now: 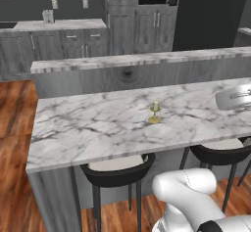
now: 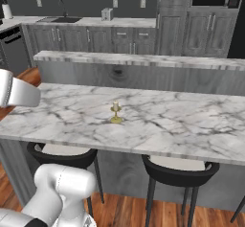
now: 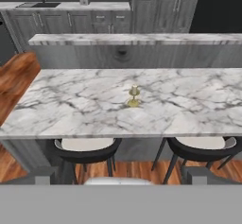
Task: Get the candle and the beer from the cabinet and move them to the dining counter.
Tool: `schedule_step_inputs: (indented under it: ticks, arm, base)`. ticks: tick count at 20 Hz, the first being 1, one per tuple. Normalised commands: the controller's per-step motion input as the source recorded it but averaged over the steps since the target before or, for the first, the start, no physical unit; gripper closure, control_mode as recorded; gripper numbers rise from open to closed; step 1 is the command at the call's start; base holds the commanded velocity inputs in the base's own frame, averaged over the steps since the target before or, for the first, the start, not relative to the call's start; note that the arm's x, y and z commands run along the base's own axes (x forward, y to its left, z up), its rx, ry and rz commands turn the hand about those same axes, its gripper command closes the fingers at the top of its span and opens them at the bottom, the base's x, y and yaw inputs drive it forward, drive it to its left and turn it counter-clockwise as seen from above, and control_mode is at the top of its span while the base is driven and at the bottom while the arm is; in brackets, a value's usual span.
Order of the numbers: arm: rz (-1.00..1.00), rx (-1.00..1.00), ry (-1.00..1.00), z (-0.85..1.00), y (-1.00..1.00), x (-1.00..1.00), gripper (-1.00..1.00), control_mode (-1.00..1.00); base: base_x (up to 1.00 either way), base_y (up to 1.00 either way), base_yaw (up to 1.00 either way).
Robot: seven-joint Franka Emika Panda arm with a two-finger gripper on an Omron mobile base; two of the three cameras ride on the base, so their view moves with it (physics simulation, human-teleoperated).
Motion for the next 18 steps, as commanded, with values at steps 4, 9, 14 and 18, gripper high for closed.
schedule_step_inputs:
  ticks: [4, 9, 14, 18]
  arm:
    - [0.00, 0.00, 0.00, 0.00, 0.00, -0.02, -1.00, -1.00]
    - [0.00, 0.00, 0.00, 0.00, 0.00, 0.00, -1.00, -1.00]
    - [0.00, 0.00, 0.00, 0.00, 0.00, 0.00, -1.00, 1.00]
    - [0.00, 0.00, 0.00, 0.00, 0.00, 0.00, -1.00, 1.00]
  base:
    - [0.00, 0.00, 0.00]
    - [0.00, 0.00, 0.00]
    - [-0.01, 0.00, 0.00]
    - [-0.72, 0.36, 0.00]
